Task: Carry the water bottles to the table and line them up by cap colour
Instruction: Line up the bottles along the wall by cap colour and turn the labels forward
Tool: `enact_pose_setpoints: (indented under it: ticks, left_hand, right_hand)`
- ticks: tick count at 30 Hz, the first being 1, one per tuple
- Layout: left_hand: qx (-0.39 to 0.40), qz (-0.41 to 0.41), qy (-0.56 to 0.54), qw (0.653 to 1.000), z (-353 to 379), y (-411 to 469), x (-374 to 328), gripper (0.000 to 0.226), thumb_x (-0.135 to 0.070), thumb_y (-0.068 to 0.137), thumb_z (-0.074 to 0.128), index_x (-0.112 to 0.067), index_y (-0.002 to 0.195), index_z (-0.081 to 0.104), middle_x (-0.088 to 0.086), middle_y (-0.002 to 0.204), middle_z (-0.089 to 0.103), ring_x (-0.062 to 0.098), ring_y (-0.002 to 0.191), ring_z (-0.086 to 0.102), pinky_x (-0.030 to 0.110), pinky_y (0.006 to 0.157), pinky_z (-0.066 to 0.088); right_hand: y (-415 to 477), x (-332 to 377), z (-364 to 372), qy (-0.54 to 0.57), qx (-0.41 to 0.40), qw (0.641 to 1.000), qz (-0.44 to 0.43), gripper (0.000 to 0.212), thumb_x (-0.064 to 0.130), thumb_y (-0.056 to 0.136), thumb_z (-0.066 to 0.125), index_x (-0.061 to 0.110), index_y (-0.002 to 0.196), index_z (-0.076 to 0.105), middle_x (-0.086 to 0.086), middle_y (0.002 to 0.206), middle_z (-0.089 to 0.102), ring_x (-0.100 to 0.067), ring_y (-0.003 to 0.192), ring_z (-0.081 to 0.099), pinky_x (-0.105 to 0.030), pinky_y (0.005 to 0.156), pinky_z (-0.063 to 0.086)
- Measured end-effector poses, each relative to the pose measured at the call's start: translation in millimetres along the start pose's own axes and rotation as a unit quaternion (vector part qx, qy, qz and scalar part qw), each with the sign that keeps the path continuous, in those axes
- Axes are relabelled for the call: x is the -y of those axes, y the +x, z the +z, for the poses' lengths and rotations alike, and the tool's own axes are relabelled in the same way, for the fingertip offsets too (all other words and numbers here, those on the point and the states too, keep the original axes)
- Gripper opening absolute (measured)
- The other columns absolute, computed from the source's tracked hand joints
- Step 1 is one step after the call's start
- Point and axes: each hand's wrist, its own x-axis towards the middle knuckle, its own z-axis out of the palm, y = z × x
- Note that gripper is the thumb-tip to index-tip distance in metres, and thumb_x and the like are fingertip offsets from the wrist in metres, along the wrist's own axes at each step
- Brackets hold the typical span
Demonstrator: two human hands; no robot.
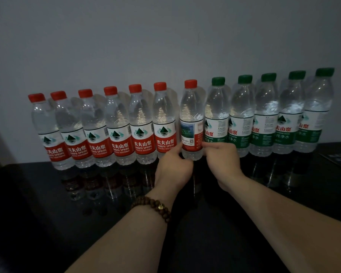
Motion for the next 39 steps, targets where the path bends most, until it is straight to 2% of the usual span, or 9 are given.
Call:
enact_pose_setpoints:
  ticks: [4,8,14,17,20,27,31,36,39]
  left_hand:
    - [-0.027,-0.009,-0.018,0.999,-0.5,1.0,2.7,0.067,-0.028,0.075,0.056,-0.037,0.140,0.062,-0.005,0.088,0.074,0.007,0.064,0.065,0.018,0.051,0.044]
    - [0.006,0.003,0.005,1.000,-0.7,-1.4,0.5,0.069,-0.037,0.072,0.053,-0.054,0.139,0.051,-0.003,0.093,0.074,0.019,0.080,0.069,0.029,0.065,0.052]
    - [-0.032,-0.002,-0.025,0.999,-0.3,-0.8,1.7,0.065,-0.028,0.075,0.056,-0.038,0.139,0.062,-0.009,0.081,0.070,0.002,0.056,0.064,0.015,0.044,0.043]
    - [-0.014,0.002,-0.007,1.000,-0.6,-2.2,1.3,0.068,-0.032,0.072,0.054,-0.045,0.138,0.058,-0.013,0.085,0.072,0.005,0.068,0.068,0.026,0.056,0.054]
    - [0.005,0.003,0.010,1.000,0.0,-3.3,0.5,0.071,-0.034,0.069,0.054,-0.053,0.138,0.048,-0.011,0.078,0.068,0.016,0.075,0.068,0.029,0.062,0.051]
    - [-0.020,0.011,-0.007,1.000,0.3,-0.8,2.9,0.070,-0.033,0.072,0.052,-0.039,0.142,0.060,-0.005,0.103,0.075,0.012,0.080,0.069,0.023,0.061,0.048]
    - [0.001,0.008,0.027,1.000,-0.5,-1.6,0.1,0.070,-0.039,0.073,0.054,-0.056,0.139,0.045,-0.010,0.097,0.072,0.015,0.085,0.068,0.032,0.072,0.054]
    - [-0.026,-0.003,-0.003,1.000,-1.1,-0.2,2.6,0.070,-0.031,0.077,0.058,-0.041,0.146,0.053,-0.010,0.074,0.072,0.004,0.063,0.067,0.022,0.058,0.048]
    - [0.000,0.019,0.026,0.999,-1.1,-2.4,0.9,0.067,-0.041,0.074,0.053,-0.057,0.139,0.045,-0.008,0.084,0.072,0.014,0.079,0.068,0.028,0.064,0.050]
  right_hand:
    - [-2.0,0.8,1.9,-0.019,0.027,0.999,-0.029,0.037,-0.001,0.082,0.066,0.020,0.109,0.082,0.010,0.106,0.078,-0.009,0.105,0.069,-0.030,0.096,0.056]
    - [-0.6,-0.4,1.1,0.004,0.016,1.000,-0.002,0.035,-0.003,0.082,0.066,0.018,0.107,0.080,0.006,0.109,0.077,-0.010,0.105,0.068,-0.024,0.093,0.052]
    - [-1.2,-0.4,-0.1,-0.005,0.019,1.000,-0.023,0.032,0.003,0.085,0.066,0.019,0.108,0.081,0.007,0.108,0.078,-0.013,0.106,0.069,-0.035,0.095,0.057]
    - [-1.4,-1.8,1.4,-0.012,0.044,0.999,-0.029,0.041,-0.002,0.084,0.066,0.018,0.118,0.077,0.006,0.120,0.074,-0.013,0.114,0.065,-0.026,0.097,0.051]
    - [0.1,-0.8,0.6,0.028,0.028,0.999,-0.003,0.039,-0.007,0.082,0.067,0.014,0.111,0.080,0.004,0.116,0.076,-0.014,0.112,0.067,-0.034,0.104,0.053]
    - [-2.5,0.5,0.9,-0.019,0.054,0.998,-0.021,0.040,-0.003,0.082,0.064,0.024,0.105,0.081,0.013,0.093,0.075,-0.012,0.098,0.068,-0.033,0.093,0.055]
    - [0.6,0.2,-0.5,0.024,0.019,1.000,0.006,0.038,-0.005,0.083,0.066,0.016,0.112,0.079,0.005,0.113,0.076,-0.014,0.112,0.066,-0.031,0.103,0.051]
    - [-0.8,-0.1,0.0,0.014,0.043,0.999,-0.010,0.034,0.001,0.084,0.068,0.021,0.108,0.081,0.011,0.107,0.078,-0.009,0.108,0.069,-0.036,0.100,0.055]
    - [1.5,-1.7,0.4,0.019,0.028,0.999,0.007,0.038,-0.004,0.083,0.067,0.014,0.115,0.078,0.003,0.119,0.075,-0.014,0.115,0.066,-0.034,0.105,0.051]
